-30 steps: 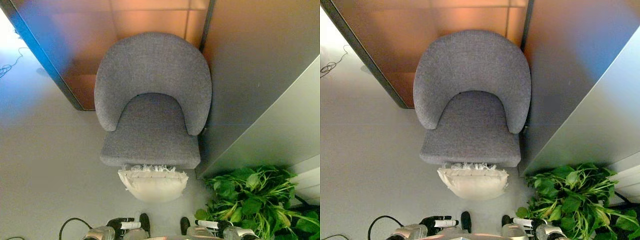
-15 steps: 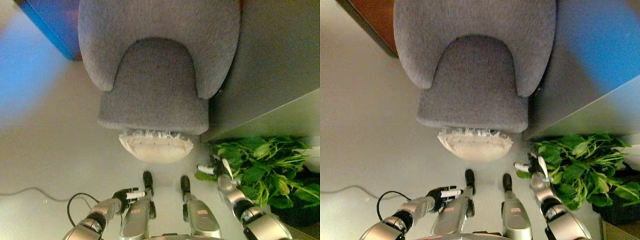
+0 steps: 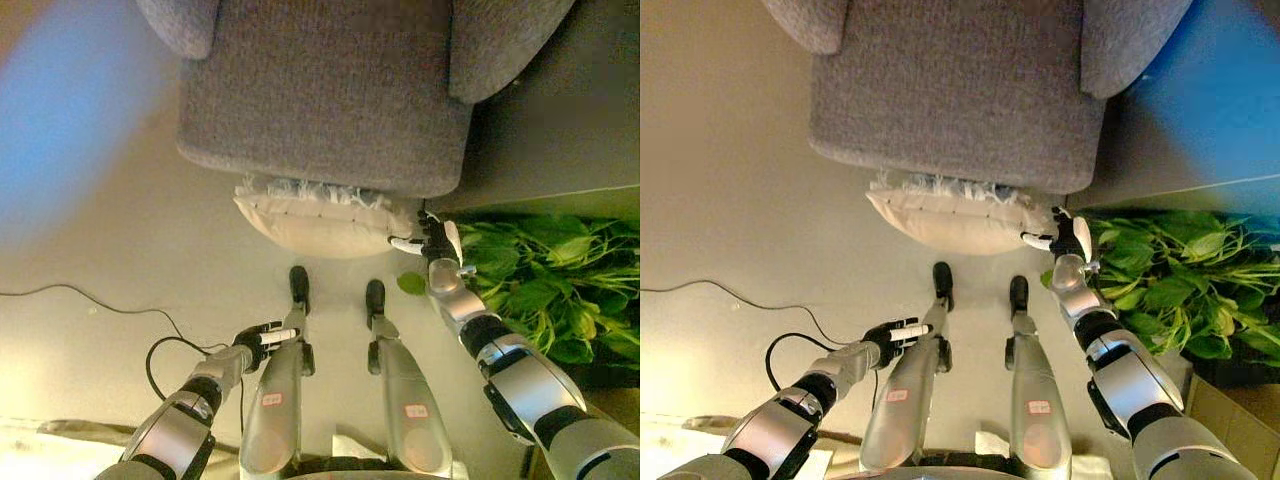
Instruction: Pick up the pillow and put it on the sofa.
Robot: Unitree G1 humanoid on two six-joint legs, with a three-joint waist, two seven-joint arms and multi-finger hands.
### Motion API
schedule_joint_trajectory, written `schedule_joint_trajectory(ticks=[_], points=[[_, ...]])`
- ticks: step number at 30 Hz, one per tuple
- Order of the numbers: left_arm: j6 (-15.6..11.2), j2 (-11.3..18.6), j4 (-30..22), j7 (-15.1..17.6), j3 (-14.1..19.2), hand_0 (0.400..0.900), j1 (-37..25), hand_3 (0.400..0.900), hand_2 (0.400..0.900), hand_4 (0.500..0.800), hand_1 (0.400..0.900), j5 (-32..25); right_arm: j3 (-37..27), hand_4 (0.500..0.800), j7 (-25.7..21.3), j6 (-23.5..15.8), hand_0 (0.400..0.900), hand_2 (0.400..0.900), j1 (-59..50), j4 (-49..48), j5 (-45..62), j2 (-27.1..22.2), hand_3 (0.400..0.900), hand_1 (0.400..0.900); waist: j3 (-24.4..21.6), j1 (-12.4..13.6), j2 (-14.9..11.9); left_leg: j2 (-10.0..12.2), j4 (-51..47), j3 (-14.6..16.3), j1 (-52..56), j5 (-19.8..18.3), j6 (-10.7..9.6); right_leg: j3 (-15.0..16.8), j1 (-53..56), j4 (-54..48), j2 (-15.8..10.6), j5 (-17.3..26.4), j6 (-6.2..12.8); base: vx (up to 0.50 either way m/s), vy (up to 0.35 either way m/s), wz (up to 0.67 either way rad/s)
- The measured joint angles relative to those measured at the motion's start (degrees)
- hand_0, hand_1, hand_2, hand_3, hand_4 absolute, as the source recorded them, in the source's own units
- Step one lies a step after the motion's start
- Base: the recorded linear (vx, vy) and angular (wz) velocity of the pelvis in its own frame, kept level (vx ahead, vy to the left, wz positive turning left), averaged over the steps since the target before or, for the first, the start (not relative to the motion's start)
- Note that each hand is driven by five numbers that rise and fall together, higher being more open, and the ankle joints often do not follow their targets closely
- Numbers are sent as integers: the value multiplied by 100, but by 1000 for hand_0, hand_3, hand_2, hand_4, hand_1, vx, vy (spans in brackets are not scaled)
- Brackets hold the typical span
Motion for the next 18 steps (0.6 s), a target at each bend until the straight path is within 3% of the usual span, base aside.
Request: schedule_joint_trajectory(ticks=[5, 11, 12, 13, 14, 15, 16, 18], points=[[-227, 88, -115, 184, -176, 900, -63, 900, 900, 800, 900, -317, 303, 800, 166, 54, 900, 900, -186, -195, 208, -112, 900, 900, 10, 2, 35, -53, 29, -31, -540, 150, -22, 12, -855, 721, -64, -197, -51, -3, 28, 8], [-628, 155, -148, 184, -183, 900, -35, 900, 900, 800, 900, -404, 428, 800, 545, -38, 900, 900, -247, -461, 367, -174, 900, 900, 16, 0, 65, -79, 145, -43, -923, 199, -68, 33, -1450, 1285, -110, -356, -139, 3, 5, 1], [-661, 165, -148, 185, -183, 900, -35, 900, 900, 800, 900, -405, 431, 760, 586, -63, 833, 833, -263, -485, 389, -177, 833, 833, 16, -4, 66, -76, 157, -40, -957, 200, -70, 48, -1507, 1330, -103, -362, -148, 0, 0, 0], [-674, 170, -149, 188, -182, 900, -36, 900, 900, 800, 900, -407, 437, 685, 632, -90, 708, 708, -284, -506, 396, -188, 708, 708, 15, -7, 69, -74, 161, -32, -988, 201, -71, 66, -1565, 1371, -97, -367, -157, -1, 37, 0], [-680, 172, -149, 189, -182, 900, -36, 900, 900, 800, 900, -424, 439, 659, 657, -131, 665, 665, -301, -510, 417, -196, 665, 665, 15, -8, 75, -74, 161, -26, -1007, 200, -71, 81, -1607, 1408, -95, -371, -163, -5, 46, 0], [-694, 173, -150, 189, -181, 900, -36, 900, 900, 800, 900, -481, 439, 666, 676, -165, 676, 676, -317, -524, 459, -209, 676, 676, 14, -9, 84, -75, 163, -22, -1031, 198, -68, 93, -1648, 1438, -92, -374, -169, -4, 49, 1], [-724, 173, -146, 191, -181, 900, -35, 900, 900, 800, 900, -532, 440, 638, 728, -190, 629, 629, -343, -526, 471, -217, 629, 629, 13, -12, 97, -73, 169, -22, -1067, 193, -62, 99, -1690, 1454, -90, -374, -170, 1, 48, 1], [-765, 173, -153, 234, -176, 900, -36, 900, 900, 800, 900, -576, 443, 500, 779, -194, 400, 400, -404, -553, 481, -279, 400, 400, 14, -12, 117, -75, 192, -18, -1149, 193, -62, 105, -1768, 1479, -91, -373, -171, 6, 38, 6]])
